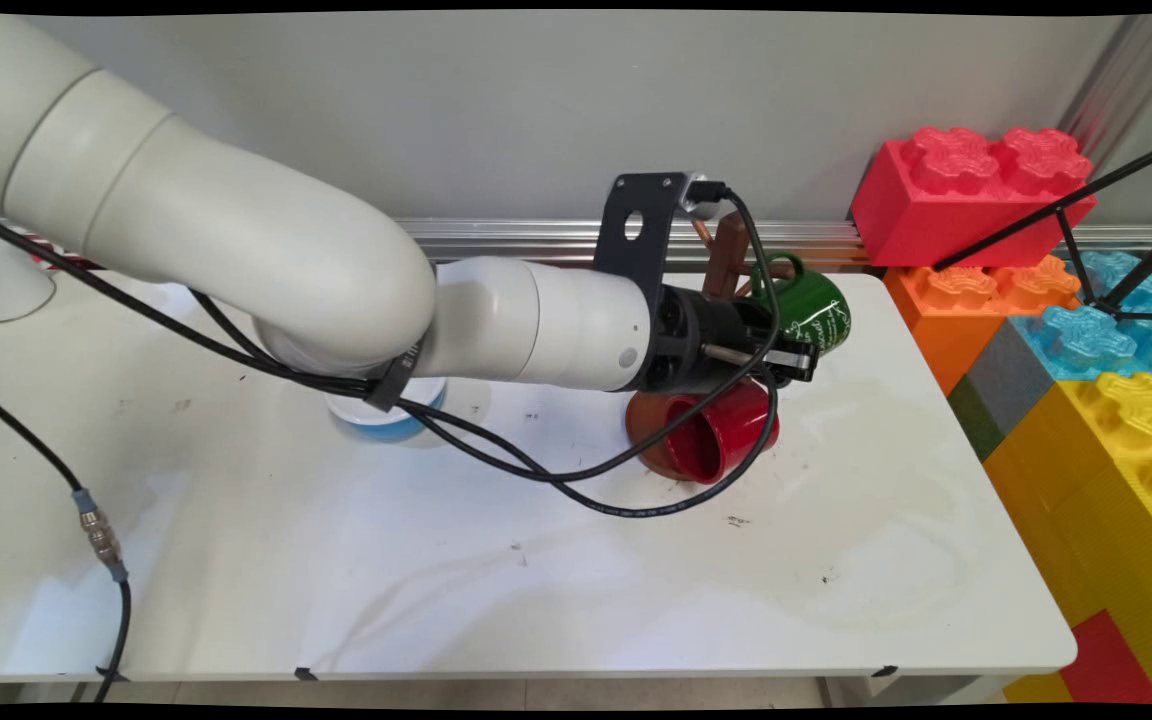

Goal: Place the picked object on the table

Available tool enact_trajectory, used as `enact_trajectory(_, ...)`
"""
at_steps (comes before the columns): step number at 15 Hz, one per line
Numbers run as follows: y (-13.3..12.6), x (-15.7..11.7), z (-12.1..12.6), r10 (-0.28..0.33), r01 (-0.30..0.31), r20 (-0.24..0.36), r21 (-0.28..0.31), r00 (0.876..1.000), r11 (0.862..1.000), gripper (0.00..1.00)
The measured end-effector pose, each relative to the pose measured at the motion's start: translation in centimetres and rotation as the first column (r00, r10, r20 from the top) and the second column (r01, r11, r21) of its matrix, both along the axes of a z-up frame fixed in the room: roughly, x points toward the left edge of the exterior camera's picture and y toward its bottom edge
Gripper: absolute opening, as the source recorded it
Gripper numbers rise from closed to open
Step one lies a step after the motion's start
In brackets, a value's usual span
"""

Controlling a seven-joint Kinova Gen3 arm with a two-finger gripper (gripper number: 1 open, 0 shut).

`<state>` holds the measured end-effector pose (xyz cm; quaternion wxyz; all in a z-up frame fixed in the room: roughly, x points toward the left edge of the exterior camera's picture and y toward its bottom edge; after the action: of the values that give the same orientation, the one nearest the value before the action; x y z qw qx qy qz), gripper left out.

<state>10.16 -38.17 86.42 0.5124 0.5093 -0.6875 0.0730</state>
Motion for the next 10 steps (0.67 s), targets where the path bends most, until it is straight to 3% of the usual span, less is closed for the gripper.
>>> enact_trajectory(10,1.6,-1.4,1.3,-0.047,0.048,-0.054,0.024,0.997,0.999,0.0)
